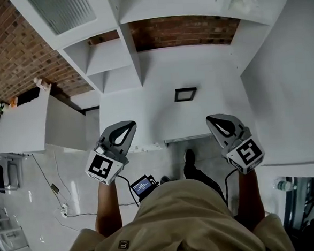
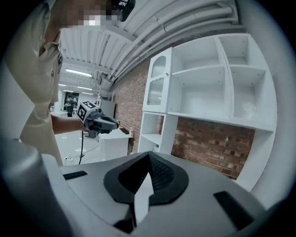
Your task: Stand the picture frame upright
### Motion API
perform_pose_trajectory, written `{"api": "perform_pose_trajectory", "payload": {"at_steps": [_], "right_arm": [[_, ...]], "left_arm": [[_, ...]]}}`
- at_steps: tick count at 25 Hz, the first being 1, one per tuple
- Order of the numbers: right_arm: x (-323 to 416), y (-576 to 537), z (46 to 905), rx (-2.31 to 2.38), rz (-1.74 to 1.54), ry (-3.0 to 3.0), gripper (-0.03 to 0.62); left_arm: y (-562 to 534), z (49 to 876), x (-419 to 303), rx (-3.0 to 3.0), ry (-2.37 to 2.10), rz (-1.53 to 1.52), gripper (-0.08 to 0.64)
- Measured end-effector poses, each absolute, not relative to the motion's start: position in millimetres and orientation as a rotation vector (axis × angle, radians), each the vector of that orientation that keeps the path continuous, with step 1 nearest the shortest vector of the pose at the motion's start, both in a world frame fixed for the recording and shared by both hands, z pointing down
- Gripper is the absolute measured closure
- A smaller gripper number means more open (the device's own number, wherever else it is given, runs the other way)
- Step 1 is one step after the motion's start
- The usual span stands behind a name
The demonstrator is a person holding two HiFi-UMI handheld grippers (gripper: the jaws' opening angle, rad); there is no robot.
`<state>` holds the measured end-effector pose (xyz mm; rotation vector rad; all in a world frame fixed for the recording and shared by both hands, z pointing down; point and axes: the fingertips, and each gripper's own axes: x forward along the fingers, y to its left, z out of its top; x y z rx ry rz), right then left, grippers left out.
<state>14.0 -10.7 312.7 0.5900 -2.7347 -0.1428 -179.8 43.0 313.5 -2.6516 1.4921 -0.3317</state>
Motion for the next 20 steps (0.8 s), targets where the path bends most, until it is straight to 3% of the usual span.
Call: {"api": "perform_pose_trajectory", "payload": {"at_steps": [20], "right_arm": [[26,116,267,0.643,-0.227,-2.703,0.589]], "left_arm": [[158,284,-163,-2.638,1.366,-0.315,0.552]]}}
